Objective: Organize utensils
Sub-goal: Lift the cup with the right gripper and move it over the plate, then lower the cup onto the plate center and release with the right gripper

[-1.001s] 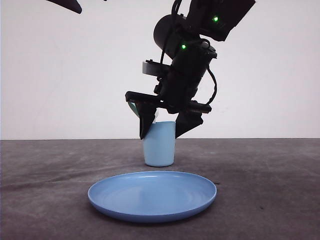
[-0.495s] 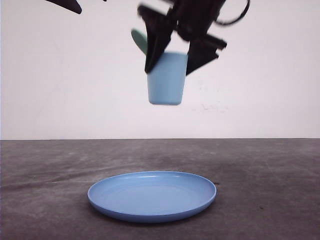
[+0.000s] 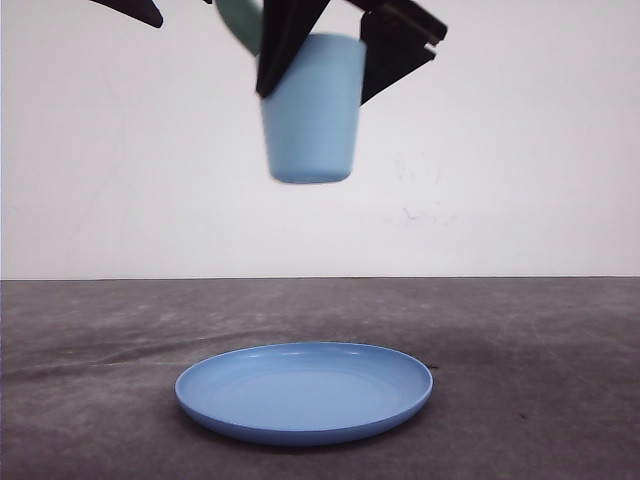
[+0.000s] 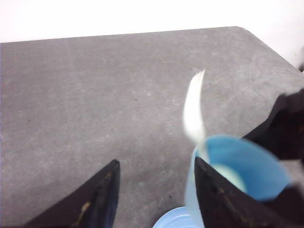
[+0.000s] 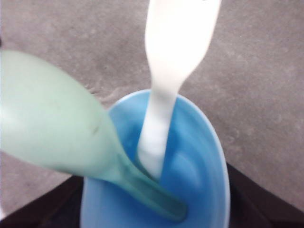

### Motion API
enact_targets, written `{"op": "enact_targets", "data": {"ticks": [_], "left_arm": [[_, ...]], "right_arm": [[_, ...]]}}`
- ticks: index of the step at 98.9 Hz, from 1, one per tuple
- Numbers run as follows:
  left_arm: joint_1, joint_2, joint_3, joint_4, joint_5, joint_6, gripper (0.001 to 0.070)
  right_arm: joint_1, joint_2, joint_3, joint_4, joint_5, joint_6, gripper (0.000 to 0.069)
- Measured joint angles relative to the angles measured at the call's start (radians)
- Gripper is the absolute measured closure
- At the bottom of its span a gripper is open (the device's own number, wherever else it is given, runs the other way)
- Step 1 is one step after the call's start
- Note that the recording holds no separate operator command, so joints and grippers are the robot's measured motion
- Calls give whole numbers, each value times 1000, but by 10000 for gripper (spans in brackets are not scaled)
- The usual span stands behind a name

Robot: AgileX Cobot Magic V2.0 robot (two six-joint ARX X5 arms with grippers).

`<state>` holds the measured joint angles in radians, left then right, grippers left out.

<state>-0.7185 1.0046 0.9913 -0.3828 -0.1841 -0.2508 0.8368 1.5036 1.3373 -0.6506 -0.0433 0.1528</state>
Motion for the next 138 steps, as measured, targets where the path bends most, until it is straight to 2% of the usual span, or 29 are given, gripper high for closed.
{"op": "enact_targets", "data": {"ticks": [52,108,114,126,138], "left_arm": [[0,0,0,-1,0,15,413],[0,0,0,-3,0,15,413],[0,0,0,-3,0,15,413],[0,0,0,-5,0,15,413],[0,0,0,-6,0,15,413]], "right_arm": [[113,0,-443,424,102,55,292],[124,40,-463,483,146,80,290],[124,40,-463,482,145,82,256],[125,40,-463,474,145,92,107],[125,39,-463,464,143,100,69]]}}
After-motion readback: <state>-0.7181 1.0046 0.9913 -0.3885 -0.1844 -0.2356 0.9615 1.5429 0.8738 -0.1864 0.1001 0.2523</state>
